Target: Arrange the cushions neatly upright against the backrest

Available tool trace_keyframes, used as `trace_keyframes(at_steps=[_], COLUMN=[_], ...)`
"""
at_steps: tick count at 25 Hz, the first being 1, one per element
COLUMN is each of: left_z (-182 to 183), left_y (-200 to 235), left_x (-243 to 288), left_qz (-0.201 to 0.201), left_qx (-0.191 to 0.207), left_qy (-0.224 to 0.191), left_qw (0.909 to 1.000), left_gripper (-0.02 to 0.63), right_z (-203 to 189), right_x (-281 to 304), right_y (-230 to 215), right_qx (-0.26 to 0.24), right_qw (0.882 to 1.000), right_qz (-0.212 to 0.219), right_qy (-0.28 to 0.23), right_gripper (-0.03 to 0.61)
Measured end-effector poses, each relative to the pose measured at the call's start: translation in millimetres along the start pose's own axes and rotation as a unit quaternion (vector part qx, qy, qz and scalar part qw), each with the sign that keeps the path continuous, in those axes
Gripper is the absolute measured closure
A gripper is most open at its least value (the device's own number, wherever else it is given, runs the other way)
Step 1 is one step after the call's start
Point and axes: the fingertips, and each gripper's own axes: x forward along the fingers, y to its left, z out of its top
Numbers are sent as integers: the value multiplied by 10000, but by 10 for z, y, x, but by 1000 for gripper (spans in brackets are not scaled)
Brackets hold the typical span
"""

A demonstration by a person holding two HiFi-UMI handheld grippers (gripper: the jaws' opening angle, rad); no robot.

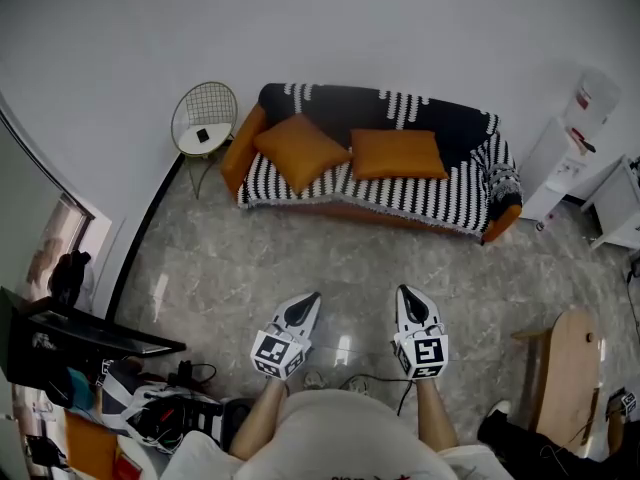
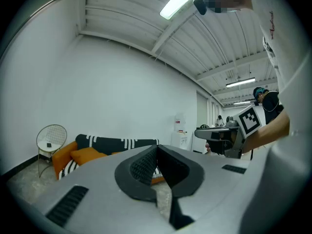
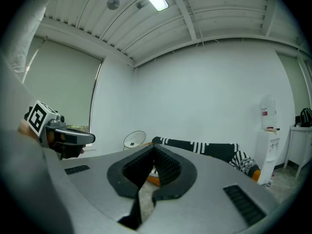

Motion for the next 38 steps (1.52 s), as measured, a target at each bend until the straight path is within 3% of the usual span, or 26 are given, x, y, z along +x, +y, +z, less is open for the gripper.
trace_keyframes(at_steps=[20,29,38], left_z=[-185,-167,-179], left_y=[-659,-680,-394], left_x=[269,388,593], left_qz=[166,224,369], left_qx=[-88,-63,-121], left_qy=[60,22,-53], left_qw=[9998,9997,9992], left_gripper=[584,584,584], right_z=[-268,-290,-301], right_x=[-342,-278,73], right_y=[-339,-431,-485], right_qx=[-135,-106,-167], right_qw=[9988,9985,9977], right_qz=[424,520,649], right_qy=[213,165,126], right_gripper=[551,551,551])
